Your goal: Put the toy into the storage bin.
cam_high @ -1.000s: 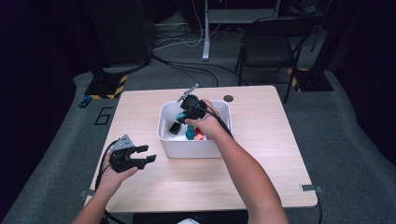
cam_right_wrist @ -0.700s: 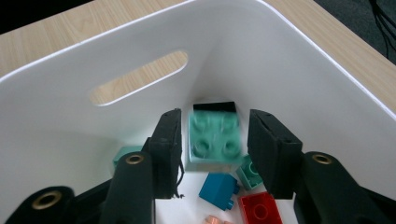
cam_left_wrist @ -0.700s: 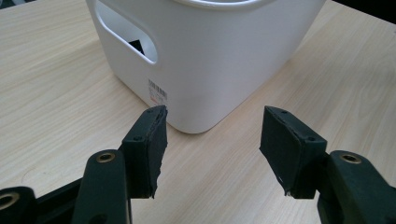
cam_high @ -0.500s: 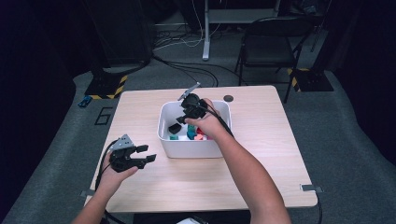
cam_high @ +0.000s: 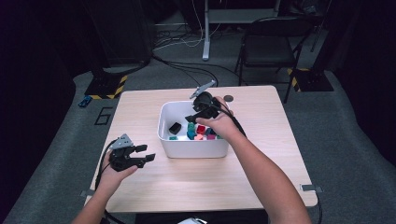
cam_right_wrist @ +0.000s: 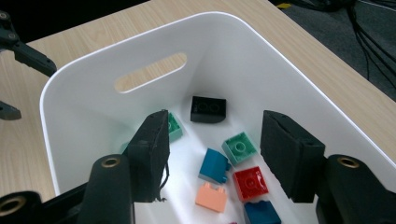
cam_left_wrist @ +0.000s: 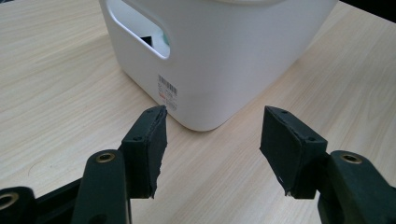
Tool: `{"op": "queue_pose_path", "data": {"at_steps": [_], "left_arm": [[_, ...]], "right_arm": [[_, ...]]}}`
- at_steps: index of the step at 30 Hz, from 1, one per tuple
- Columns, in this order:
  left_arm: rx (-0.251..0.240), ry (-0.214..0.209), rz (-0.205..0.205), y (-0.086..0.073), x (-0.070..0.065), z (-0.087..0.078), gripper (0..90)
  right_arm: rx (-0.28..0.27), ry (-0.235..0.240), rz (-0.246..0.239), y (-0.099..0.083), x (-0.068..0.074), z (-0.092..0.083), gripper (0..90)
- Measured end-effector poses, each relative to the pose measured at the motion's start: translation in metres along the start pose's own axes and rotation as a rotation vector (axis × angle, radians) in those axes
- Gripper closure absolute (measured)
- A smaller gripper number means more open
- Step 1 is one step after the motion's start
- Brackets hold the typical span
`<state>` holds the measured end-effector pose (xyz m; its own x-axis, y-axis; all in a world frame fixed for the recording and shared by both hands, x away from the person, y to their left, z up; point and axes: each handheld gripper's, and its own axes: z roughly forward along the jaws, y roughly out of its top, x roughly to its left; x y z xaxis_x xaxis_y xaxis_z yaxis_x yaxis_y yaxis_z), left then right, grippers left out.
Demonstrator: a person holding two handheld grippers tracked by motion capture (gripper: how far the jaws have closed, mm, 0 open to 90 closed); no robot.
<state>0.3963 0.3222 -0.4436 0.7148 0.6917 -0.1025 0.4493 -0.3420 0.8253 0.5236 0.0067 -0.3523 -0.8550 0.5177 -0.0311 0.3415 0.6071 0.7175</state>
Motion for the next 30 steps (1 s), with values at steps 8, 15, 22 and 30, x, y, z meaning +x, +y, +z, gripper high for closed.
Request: {"op": "queue_pose_path", "data": {"at_steps": [8, 15, 22, 30], "left_arm": [[-0.009, 0.007, 0.001, 0.0, 0.0, -0.004, 40.7], [-0.021, 0.016, -0.003, 0.001, 0.0, -0.007, 40.5], [-0.022, 0.023, -0.01, 0.0, 0.003, -0.007, 40.4], [-0.02, 0.03, -0.02, -0.001, 0.006, -0.008, 40.5]], "right_arm": [[-0.024, -0.018, 0.012, -0.007, 0.006, -0.03, 41.8], [-0.036, -0.07, 0.021, -0.018, 0.015, -0.06, 41.4], [-0.072, -0.066, 0.024, -0.033, 0.021, -0.086, 40.9], [-0.08, -0.087, 0.039, -0.057, 0.035, -0.106, 40.6]]}}
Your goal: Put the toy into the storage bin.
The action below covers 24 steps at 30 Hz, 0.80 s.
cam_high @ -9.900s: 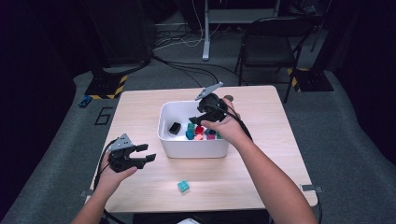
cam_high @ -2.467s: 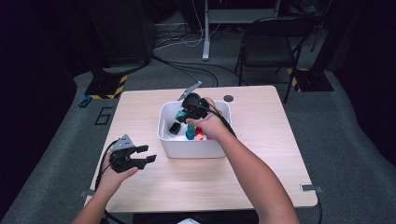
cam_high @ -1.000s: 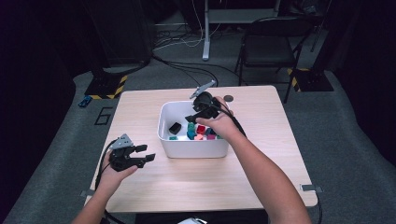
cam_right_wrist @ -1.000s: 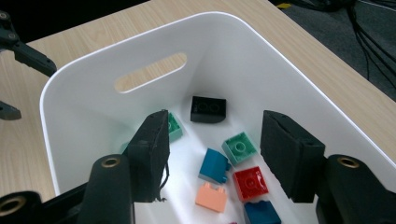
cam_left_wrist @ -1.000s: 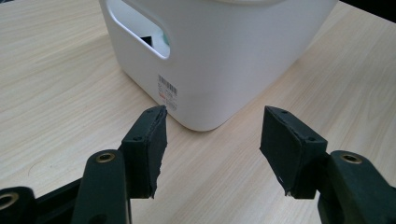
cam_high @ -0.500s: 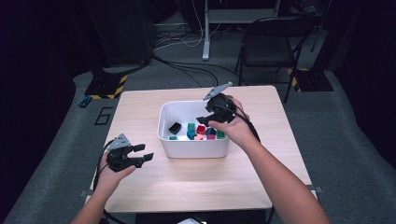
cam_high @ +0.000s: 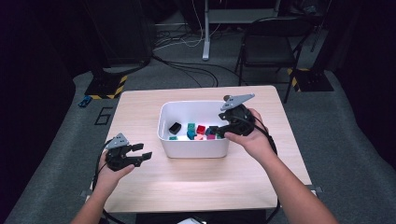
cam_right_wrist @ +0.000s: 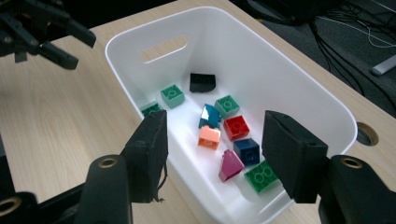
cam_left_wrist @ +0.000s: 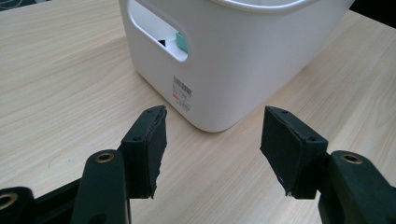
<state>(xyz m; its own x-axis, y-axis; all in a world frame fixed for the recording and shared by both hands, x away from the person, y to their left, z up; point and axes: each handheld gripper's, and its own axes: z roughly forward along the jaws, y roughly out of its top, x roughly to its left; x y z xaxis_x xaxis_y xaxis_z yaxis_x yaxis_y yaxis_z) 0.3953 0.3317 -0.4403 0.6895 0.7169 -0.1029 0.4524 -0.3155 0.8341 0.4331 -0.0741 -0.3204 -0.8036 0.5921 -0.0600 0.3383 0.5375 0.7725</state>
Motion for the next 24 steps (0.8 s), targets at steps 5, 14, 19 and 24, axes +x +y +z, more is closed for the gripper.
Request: {"op": "queue_pose_path", "data": {"at_steps": [5, 14, 19, 24], "left_arm": [[-0.001, 0.005, -0.006, -0.001, 0.002, 0.0, 40.4], [0.004, 0.019, -0.017, -0.002, 0.006, 0.0, 40.3], [0.013, 0.024, -0.016, -0.005, 0.007, 0.002, 40.1], [0.023, 0.031, -0.022, -0.008, 0.01, 0.004, 40.1]], "right_arm": [[-0.009, -0.012, -0.001, -0.019, 0.006, -0.008, 40.6], [-0.03, -0.044, 0.039, -0.057, 0.019, -0.015, 40.6], [-0.035, -0.053, 0.094, -0.08, 0.021, -0.007, 40.6], [-0.027, -0.054, 0.139, -0.1, 0.021, 0.003, 40.4]]}}
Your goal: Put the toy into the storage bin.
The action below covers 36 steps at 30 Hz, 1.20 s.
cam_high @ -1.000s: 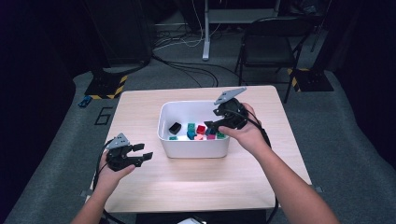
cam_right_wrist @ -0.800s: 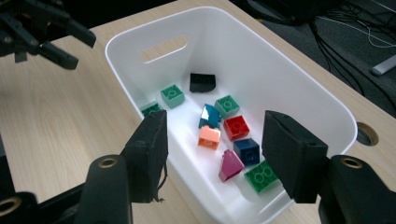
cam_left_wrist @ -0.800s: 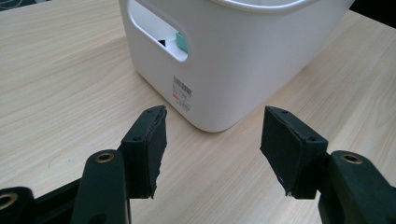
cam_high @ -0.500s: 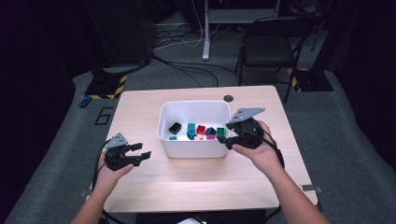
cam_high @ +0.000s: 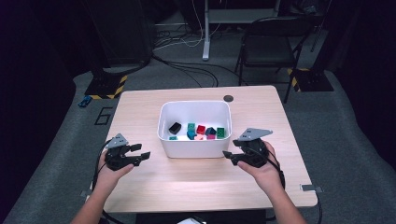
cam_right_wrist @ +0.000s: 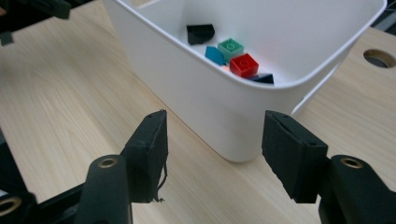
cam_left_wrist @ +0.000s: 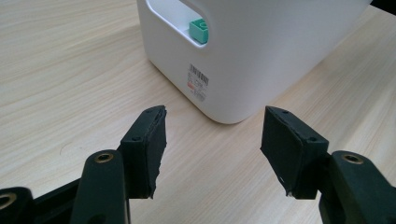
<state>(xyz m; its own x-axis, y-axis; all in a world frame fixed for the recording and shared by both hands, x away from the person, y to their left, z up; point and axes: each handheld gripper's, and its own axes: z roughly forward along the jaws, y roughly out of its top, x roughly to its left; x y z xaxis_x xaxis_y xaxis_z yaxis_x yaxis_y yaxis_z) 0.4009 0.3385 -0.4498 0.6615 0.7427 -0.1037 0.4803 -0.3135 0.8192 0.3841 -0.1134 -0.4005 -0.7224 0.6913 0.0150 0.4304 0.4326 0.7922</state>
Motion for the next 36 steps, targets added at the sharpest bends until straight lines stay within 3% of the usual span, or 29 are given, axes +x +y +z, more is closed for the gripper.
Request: {"op": "queue_pose_path", "data": {"at_steps": [3, 9, 14, 20, 24, 29, 36], "left_arm": [[0.001, 0.011, -0.005, -0.002, 0.003, 0.001, 40.1], [0.01, 0.019, -0.03, -0.006, 0.007, 0.004, 40.1], [0.03, 0.029, -0.027, -0.009, 0.011, 0.007, 40.0], [0.064, 0.044, -0.028, -0.015, 0.014, 0.013, 40.0], [0.074, 0.038, -0.042, -0.018, 0.017, 0.017, 40.0], [0.092, 0.034, -0.05, -0.022, 0.019, 0.022, 40.0], [0.106, 0.044, -0.077, -0.026, 0.026, 0.024, 39.7]], "right_arm": [[0.02, -0.028, -0.002, -0.011, 0.0, 0.008, 39.8], [0.018, -0.022, 0.013, -0.03, 0.001, 0.021, 39.6], [0.042, -0.065, 0.005, -0.045, -0.002, 0.034, 39.5], [0.045, -0.042, 0.089, -0.06, -0.01, 0.043, 38.4], [0.052, -0.071, 0.103, -0.068, -0.013, 0.046, 38.3], [0.055, -0.16, 0.124, -0.08, -0.02, 0.048, 38.3], [0.085, -0.171, 0.154, -0.088, -0.033, 0.051, 38.2]]}}
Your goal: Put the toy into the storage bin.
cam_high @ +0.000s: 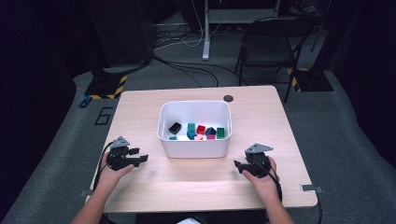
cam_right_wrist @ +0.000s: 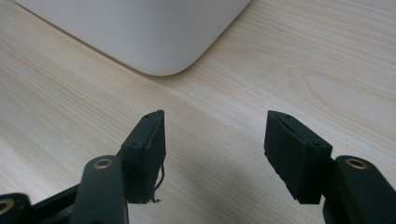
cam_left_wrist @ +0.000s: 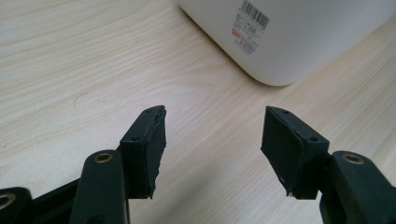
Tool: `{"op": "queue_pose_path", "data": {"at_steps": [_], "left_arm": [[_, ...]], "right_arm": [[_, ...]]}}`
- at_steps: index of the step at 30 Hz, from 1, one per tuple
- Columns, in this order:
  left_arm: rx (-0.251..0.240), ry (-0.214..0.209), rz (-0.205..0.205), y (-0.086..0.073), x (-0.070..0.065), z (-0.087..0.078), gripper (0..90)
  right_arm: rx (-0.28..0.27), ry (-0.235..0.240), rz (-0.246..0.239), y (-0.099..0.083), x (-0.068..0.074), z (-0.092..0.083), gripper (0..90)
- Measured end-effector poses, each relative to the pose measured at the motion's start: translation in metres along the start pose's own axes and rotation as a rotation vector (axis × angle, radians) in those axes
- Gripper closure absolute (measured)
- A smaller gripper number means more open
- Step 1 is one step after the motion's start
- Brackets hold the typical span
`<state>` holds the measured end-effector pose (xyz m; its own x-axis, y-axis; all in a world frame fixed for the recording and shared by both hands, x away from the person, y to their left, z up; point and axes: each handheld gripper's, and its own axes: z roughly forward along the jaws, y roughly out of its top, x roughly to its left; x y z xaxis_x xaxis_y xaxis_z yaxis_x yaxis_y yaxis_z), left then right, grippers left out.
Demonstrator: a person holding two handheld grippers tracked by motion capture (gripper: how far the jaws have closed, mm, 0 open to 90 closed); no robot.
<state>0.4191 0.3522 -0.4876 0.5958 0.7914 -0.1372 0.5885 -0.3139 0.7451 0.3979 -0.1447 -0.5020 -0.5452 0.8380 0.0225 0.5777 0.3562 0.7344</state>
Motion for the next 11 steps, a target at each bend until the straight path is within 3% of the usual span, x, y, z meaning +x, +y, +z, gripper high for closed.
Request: {"op": "queue_pose_path", "data": {"at_steps": [11], "left_arm": [[0.008, 0.014, -0.06, -0.005, 0.014, 0.003, 36.9]], "right_arm": [[0.012, -0.023, 0.008, -0.004, -0.01, 0.0, 37.9]]}}
